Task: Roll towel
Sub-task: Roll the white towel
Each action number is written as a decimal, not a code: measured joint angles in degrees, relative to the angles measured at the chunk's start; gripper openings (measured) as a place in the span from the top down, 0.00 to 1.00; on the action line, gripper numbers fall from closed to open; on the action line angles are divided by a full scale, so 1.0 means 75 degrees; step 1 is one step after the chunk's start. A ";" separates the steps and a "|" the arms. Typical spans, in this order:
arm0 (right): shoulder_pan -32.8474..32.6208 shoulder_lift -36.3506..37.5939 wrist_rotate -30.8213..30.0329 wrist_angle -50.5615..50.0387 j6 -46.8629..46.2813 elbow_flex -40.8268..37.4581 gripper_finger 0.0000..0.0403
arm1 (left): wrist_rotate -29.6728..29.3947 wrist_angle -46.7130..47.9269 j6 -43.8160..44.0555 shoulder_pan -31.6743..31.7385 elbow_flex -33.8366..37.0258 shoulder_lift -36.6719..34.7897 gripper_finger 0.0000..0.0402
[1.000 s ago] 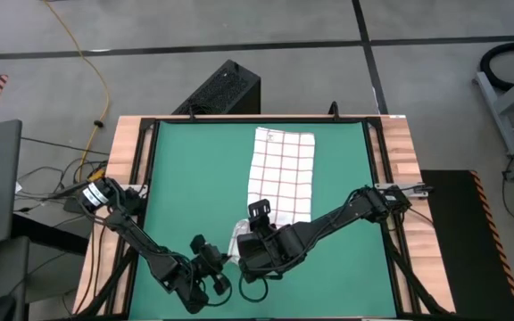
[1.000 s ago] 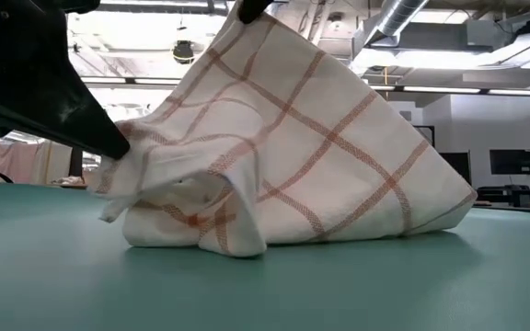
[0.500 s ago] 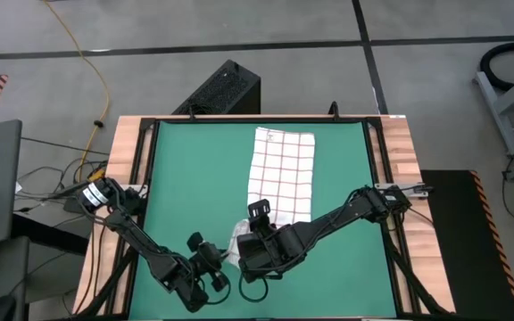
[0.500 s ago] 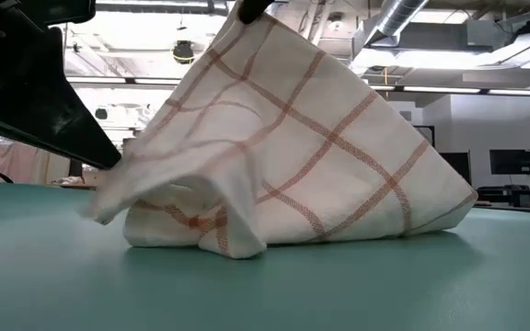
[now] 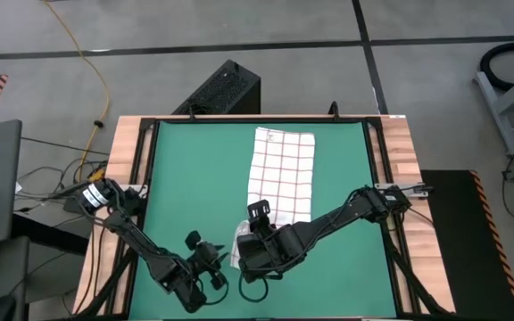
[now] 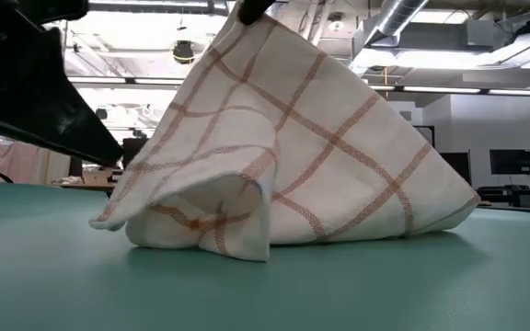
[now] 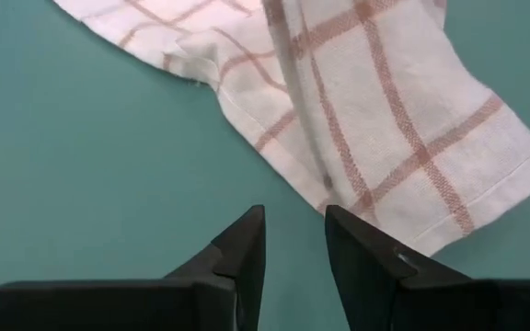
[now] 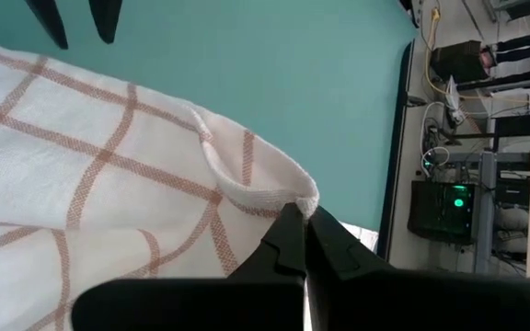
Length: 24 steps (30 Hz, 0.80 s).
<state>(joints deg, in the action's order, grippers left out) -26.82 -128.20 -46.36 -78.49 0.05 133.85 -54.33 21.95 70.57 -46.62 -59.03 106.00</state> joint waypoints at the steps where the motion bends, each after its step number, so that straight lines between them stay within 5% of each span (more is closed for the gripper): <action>1: 0.0001 0.0000 0.0001 -0.0005 0.0000 0.0001 0.98 | -0.0118 -0.0044 0.0187 -0.0050 0.0061 0.0000 0.74; 6: 0.0004 0.0000 0.0002 -0.0019 0.0002 0.0001 0.98 | -0.0980 -0.0341 0.1295 -0.0454 0.0592 0.0000 0.74; 10: 0.0045 0.0000 0.0004 -0.0018 0.0058 -0.0001 0.98 | -0.1427 -0.2173 0.1463 -0.0803 0.1436 0.0000 0.74; 19: 0.0114 0.0000 0.0018 0.0048 0.0126 -0.0001 0.98 | -0.1395 -0.9140 -0.2216 -0.0852 0.3717 0.0000 0.74; 24: 0.0154 0.0000 0.0156 0.0157 0.0279 -0.0001 0.98 | -0.0344 -1.0468 -0.3787 -0.0368 0.4023 0.0000 0.73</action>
<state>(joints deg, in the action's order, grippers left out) -25.67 -128.20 -45.19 -77.31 2.15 133.84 -56.91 -56.57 42.16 -49.37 -28.85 106.00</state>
